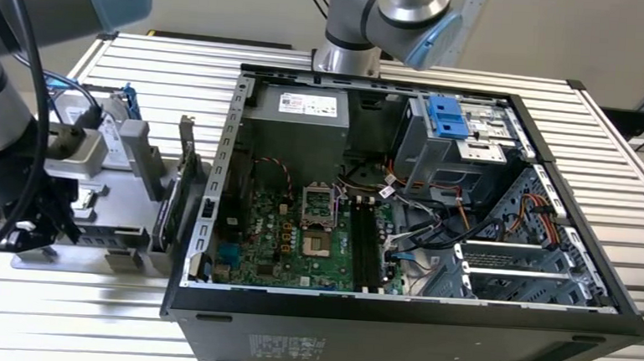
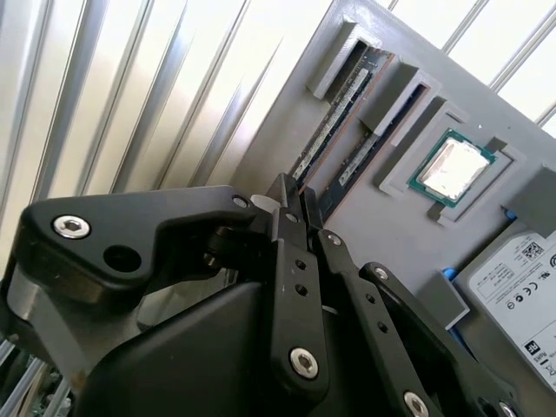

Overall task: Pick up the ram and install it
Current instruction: 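Pick up the ram and move it above insertion slot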

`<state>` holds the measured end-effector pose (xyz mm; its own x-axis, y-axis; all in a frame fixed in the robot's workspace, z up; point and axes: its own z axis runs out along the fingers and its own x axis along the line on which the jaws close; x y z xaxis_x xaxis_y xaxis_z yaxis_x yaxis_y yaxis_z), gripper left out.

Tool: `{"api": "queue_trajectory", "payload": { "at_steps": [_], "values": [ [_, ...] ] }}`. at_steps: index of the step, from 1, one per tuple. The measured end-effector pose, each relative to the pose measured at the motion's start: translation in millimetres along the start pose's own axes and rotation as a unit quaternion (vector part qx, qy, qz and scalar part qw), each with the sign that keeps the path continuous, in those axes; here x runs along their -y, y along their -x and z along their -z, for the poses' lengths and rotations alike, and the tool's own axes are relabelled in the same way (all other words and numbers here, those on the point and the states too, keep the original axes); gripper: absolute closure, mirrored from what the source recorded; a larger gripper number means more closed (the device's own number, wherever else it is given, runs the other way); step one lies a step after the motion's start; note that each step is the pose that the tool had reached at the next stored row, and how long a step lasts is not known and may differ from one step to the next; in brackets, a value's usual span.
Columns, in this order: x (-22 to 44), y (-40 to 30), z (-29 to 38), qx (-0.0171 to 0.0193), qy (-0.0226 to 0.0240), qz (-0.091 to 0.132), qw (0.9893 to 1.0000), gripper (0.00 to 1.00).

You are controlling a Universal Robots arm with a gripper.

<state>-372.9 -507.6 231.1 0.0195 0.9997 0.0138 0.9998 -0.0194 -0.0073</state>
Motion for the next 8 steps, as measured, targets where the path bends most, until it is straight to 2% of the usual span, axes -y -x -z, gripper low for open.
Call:
{"api": "queue_trajectory", "payload": {
  "at_steps": [8],
  "values": [
    [0.1,-0.1,5.2,0.0000,0.0000,0.000,1.0000,1.00]
  ]
}}
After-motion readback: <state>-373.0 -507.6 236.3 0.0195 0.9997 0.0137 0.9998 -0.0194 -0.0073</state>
